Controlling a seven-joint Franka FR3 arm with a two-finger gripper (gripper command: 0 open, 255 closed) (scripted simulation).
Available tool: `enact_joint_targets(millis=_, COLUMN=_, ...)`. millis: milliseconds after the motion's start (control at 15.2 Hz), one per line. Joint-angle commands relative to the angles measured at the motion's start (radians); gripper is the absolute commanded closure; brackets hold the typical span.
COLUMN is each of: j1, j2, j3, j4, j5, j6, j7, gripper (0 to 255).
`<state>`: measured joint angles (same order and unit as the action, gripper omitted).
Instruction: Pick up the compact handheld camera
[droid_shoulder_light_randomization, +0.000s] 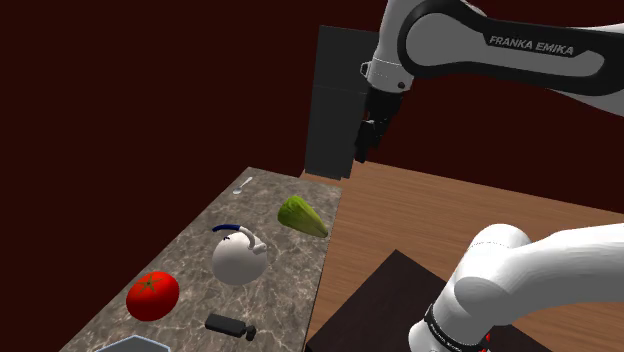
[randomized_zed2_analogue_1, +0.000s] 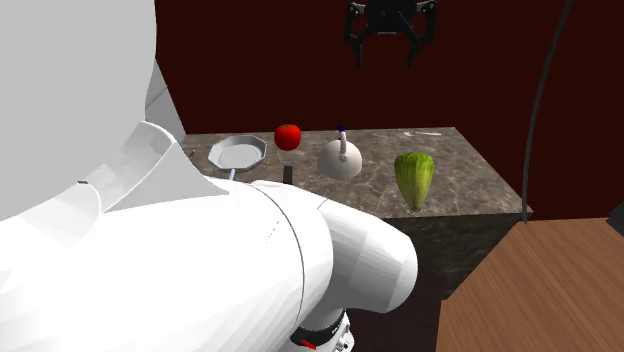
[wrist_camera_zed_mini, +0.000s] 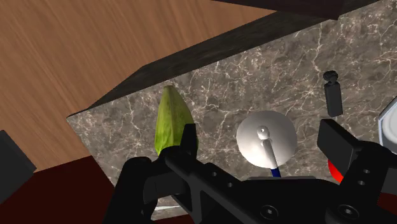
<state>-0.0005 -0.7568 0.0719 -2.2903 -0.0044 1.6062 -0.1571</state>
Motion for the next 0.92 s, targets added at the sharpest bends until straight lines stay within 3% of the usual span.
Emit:
enact_joint_targets(millis=0, j1=0.0, j2=0.0, j3=0.0, j4=0.0, j5=0.0, j6=0.0, j7=0.0, gripper=0)
enact_joint_targets(millis=858, j1=0.066, j2=0.256, j3=0.15, j4=-0.139, j5=0.058, j6=0.343, j7=0.097, gripper=0)
